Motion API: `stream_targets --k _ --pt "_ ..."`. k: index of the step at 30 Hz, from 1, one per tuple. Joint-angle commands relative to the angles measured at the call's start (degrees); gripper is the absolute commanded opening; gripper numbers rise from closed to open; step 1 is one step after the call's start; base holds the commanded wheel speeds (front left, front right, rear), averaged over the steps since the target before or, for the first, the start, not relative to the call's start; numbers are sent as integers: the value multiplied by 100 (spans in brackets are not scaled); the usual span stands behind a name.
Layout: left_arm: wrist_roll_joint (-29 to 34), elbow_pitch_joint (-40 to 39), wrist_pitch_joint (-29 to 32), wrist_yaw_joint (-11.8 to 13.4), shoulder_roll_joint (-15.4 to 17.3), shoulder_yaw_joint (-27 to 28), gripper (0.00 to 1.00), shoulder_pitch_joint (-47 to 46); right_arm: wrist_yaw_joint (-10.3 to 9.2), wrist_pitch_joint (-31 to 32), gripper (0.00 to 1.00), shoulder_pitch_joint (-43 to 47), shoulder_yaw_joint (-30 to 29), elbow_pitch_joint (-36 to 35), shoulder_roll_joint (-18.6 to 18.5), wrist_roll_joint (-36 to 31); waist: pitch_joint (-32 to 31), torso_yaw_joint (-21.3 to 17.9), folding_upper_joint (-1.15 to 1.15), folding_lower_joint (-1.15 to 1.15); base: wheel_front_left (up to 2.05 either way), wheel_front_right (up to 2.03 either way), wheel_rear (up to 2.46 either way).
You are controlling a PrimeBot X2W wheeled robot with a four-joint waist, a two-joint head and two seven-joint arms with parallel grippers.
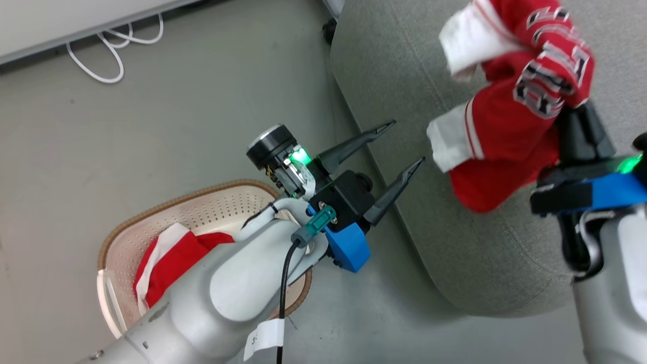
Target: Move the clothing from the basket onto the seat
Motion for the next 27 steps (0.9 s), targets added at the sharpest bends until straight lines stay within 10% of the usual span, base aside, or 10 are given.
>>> stream_targets --k 1,27 --pt "61 -28 -13 31 82 40 100 -144 1 -3 0 -266 -81 -108 -62 -62 251 2 0 0 0 0 0" --pt "529 -1200 448 108 837 31 100 -1363 1 -1 0 -3036 -3117 -268 -1225 -391 2773 242 0 0 0 0 0"
